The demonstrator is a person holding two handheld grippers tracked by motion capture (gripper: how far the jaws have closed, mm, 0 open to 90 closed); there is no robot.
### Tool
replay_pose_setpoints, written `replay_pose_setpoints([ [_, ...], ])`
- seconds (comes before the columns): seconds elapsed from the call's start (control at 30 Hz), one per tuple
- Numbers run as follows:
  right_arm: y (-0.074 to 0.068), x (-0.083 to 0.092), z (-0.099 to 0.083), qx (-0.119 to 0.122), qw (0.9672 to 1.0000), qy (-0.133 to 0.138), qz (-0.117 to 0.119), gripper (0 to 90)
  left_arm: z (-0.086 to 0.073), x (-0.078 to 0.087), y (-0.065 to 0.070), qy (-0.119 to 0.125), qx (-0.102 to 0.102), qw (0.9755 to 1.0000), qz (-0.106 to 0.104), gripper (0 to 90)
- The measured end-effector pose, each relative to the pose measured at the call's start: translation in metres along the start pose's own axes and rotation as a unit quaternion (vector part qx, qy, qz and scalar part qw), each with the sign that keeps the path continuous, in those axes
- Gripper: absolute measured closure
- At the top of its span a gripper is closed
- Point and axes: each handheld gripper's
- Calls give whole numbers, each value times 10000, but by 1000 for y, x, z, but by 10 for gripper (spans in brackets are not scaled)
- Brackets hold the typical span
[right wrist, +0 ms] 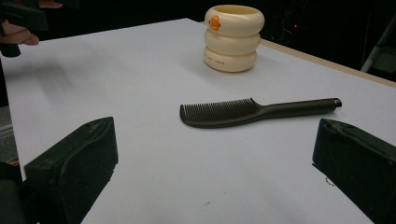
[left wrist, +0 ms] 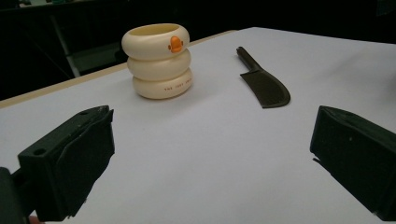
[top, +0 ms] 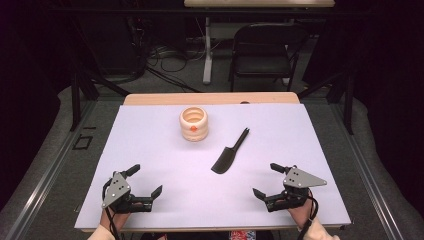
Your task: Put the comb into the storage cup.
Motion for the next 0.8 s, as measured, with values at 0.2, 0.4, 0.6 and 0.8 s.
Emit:
replay_pose_setpoints([
  [0.2,2,-7,0,20,10000,-84,-8,0,0,-1,1,-8,-25,10000,5,1],
  [0.4,10,-15,0,-8,9998,-189,-58,0,0,0,0,29,47,10000,23,2],
  [0.6,22,-26,0,-49,9995,-285,-84,0,0,-1,0,39,60,10000,25,2],
  [0.8,28,-35,1,51,9991,-406,-110,0,0,-2,0,45,64,10000,-38,2],
])
Point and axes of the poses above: each handheld gripper's, and its own axes: x roughly backward along the jaws, z roughly out of its top, y roughly to its right, and after that the axes turned 9 degrees about x, right-handed
